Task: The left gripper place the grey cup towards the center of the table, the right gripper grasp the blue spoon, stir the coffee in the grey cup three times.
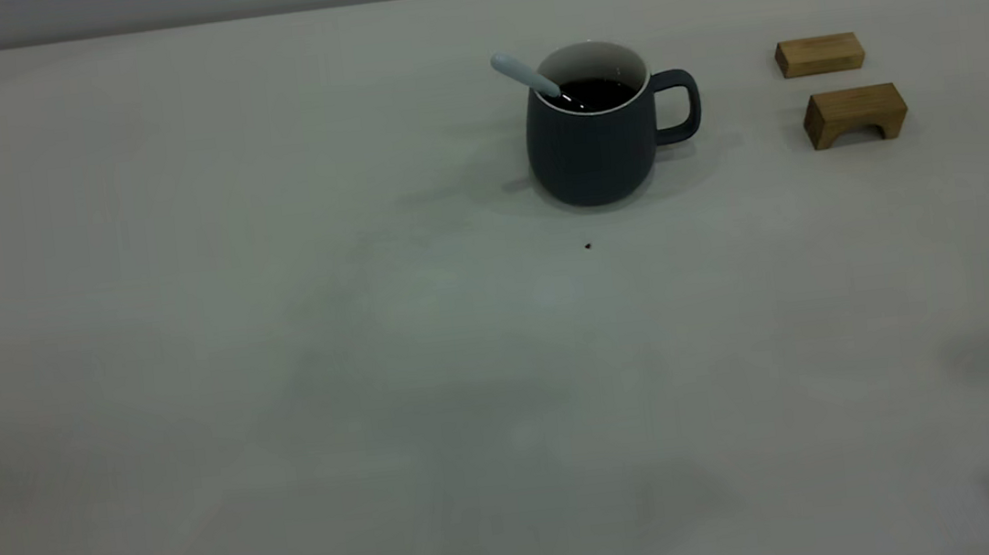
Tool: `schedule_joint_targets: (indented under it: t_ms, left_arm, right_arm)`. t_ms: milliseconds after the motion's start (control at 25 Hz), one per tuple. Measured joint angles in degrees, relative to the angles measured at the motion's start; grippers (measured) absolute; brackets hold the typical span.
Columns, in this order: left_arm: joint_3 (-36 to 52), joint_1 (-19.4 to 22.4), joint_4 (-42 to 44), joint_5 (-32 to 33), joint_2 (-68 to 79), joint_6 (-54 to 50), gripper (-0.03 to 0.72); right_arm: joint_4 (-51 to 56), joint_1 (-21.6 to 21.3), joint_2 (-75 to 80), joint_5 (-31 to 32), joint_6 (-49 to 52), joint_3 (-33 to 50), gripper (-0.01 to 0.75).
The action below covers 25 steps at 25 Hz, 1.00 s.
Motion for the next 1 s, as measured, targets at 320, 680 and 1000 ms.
schedule_joint_targets:
  t_ms: [320,680,1000]
  left_arm:
    - [0.0,0.0,0.0,0.0,0.0,0.0,0.585]
    - [0.0,0.0,0.0,0.0,0.0,0.0,0.585]
    - [0.0,0.0,0.0,0.0,0.0,0.0,0.585]
  right_arm:
    - [0.1,0.0,-25.4,-1.0,0.0,10.7,0.168]
    - [0.9,-0.1,-47.0,-0.6,0.0,16.2,0.181]
    - [3.3,-0.1,-56.6,1.4,0.2,21.6,0.189]
